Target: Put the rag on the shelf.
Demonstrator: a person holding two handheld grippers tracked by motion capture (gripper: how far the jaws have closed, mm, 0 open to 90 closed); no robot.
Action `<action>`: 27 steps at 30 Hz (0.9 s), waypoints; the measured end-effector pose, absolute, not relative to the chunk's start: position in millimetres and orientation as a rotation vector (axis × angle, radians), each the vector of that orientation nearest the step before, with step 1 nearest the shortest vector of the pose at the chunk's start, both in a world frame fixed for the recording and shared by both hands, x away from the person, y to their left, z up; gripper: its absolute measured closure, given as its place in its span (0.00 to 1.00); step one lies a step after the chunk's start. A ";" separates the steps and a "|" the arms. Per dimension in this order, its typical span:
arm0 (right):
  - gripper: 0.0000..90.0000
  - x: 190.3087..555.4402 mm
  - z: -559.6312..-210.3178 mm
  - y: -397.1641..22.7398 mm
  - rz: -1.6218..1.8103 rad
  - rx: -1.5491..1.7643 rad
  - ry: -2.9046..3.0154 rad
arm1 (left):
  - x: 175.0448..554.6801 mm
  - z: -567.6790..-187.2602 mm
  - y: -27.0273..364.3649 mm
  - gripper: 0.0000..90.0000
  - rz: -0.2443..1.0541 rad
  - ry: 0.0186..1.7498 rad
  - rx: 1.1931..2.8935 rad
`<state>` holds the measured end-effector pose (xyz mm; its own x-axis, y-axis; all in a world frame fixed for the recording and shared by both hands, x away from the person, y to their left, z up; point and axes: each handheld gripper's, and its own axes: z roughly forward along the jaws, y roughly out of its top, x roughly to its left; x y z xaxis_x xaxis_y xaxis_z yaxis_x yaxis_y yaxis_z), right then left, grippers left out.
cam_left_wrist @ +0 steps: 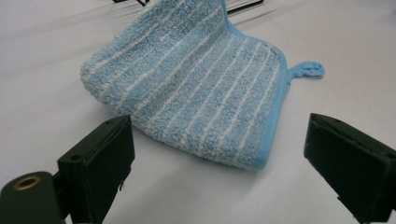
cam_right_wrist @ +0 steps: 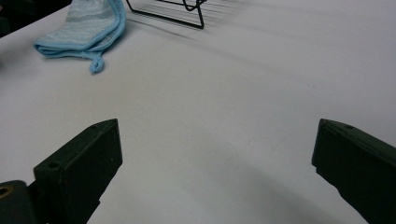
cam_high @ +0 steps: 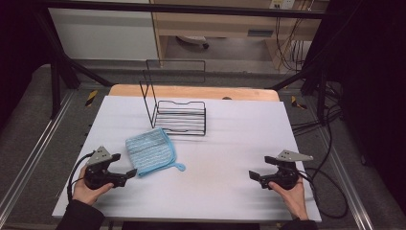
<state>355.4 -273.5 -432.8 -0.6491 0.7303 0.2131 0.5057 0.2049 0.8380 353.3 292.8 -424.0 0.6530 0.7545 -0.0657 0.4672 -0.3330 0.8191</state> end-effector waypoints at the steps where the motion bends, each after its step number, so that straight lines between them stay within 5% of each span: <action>1: 0.02 355.3 -432.8 -273.6 1.421 1.178 2.248 | 353.3 -424.0 292.6 0.10 0.412 0.952 1.992; 19: 0.02 354.9 -433.1 -269.8 1.402 1.169 2.260 | 353.8 -404.7 278.4 0.12 0.447 0.953 2.006; 27: 0.02 354.5 -433.1 -268.5 1.398 1.164 2.267 | 367.7 -403.3 259.6 0.22 0.420 0.966 2.038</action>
